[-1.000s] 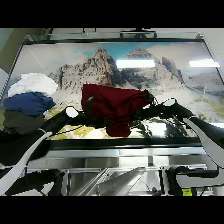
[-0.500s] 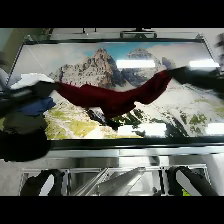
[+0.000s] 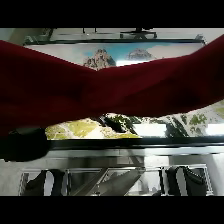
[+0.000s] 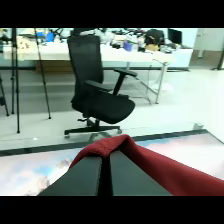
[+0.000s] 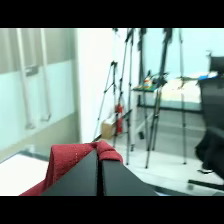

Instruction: Fold the shirts.

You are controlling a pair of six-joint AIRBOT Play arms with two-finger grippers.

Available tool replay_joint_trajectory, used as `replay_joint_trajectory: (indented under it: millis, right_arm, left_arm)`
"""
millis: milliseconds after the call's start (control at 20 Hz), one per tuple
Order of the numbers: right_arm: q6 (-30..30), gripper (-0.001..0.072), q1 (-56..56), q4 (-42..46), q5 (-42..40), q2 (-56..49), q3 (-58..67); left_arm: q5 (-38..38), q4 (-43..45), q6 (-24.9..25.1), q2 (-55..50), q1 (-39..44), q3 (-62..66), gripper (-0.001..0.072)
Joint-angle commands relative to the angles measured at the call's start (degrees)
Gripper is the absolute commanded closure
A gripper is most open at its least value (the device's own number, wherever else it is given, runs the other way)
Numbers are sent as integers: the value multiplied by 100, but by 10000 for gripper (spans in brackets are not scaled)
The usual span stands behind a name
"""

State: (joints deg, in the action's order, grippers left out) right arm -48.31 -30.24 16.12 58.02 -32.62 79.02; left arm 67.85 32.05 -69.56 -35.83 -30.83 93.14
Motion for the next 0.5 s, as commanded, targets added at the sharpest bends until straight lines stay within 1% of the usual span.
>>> replay_joint_trajectory:
  millis: [0, 50, 100, 200, 250, 350, 450]
  right_arm:
    - [37, 685, 33, -341, 330, -669, 46]
    - [68, 685, 243, -326, 402, -1134, 46]
    - [214, 686, 533, -328, 402, -1600, 37]
    - [575, 685, 1228, -328, 374, -2636, 37]
    - [769, 685, 1591, -328, 293, -3163, 37]
    - [1123, 685, 2227, -326, -85, -4295, 37]
    - [1381, 685, 2638, -334, -881, -5241, 42]
  left_arm:
    - [205, -107, 17, -732, -120, 48, 687]
    - [350, -356, 44, -1038, -118, -199, 687]
    - [498, -573, 205, -1379, -50, -511, 688]
    - [538, -612, 487, -2100, 369, -1147, 688]
    - [485, -625, 769, -2468, 599, -1451, 689]
    - [177, -621, 1504, -3346, 1128, -1937, 691]
    - [-411, -619, 2203, -4207, 1530, -2111, 691]
